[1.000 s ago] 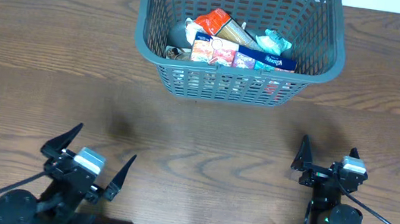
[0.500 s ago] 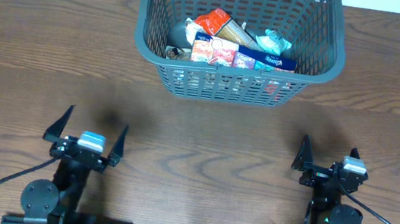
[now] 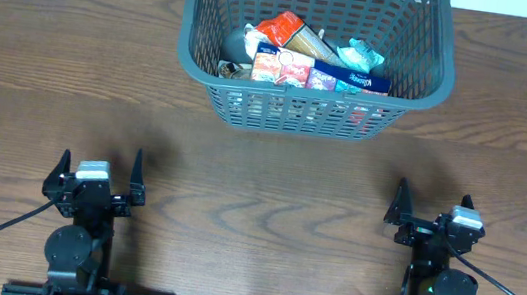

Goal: Pack container

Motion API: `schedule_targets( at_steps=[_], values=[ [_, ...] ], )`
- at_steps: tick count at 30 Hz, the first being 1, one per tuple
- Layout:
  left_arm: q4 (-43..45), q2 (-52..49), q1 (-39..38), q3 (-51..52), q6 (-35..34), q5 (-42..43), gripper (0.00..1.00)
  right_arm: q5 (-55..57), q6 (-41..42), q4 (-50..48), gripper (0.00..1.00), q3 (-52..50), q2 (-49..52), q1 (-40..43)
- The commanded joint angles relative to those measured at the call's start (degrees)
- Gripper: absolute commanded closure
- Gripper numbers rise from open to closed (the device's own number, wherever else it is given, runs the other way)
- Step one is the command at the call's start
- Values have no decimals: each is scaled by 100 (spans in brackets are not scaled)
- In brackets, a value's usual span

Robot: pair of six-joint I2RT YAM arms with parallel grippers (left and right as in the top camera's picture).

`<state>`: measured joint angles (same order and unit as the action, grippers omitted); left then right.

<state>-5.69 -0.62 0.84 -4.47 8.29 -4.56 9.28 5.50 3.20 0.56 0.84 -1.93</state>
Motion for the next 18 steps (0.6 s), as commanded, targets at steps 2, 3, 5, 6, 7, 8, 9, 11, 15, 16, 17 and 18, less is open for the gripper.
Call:
schedule_targets(
  at_steps=[2, 3, 5, 6, 7, 8, 9, 11, 15, 16, 17, 18],
  values=[
    [68, 48, -28, 205, -291, -175, 1, 74, 66, 11, 1, -24, -52, 42],
    [68, 48, -28, 271, -356, -175, 1, 74, 68, 11, 1, -24, -52, 42],
    [116, 48, -28, 391, -474, -175, 1, 74, 68, 11, 1, -24, -52, 42],
    [199, 46, -26, 417, -422, -179, 1, 74, 68, 11, 1, -24, -52, 39],
    [210, 48, -28, 422, -413, -225, 1, 74, 68, 11, 1, -24, -52, 39],
    [216, 48, -28, 422, -415, -258, 1, 74, 68, 11, 1, -24, -52, 42],
    [212, 48, -28, 422, -411, -262, 1, 74, 68, 11, 1, -24, -52, 42],
    [208, 48, -26, 422, -404, -269, 1, 74, 68, 11, 1, -24, -52, 42],
    [195, 48, -28, 422, -417, -188, 1, 74, 68, 11, 1, -24, -52, 42],
    [195, 48, -28, 422, -437, -136, 1, 74, 68, 11, 1, -24, -52, 42],
    [190, 48, -28, 420, -459, -83, 1, 74, 68, 11, 1, -24, -52, 42],
    [173, 48, -28, 420, -455, 2, 2, 74, 68, 11, 1, -24, -52, 42]
  ],
)
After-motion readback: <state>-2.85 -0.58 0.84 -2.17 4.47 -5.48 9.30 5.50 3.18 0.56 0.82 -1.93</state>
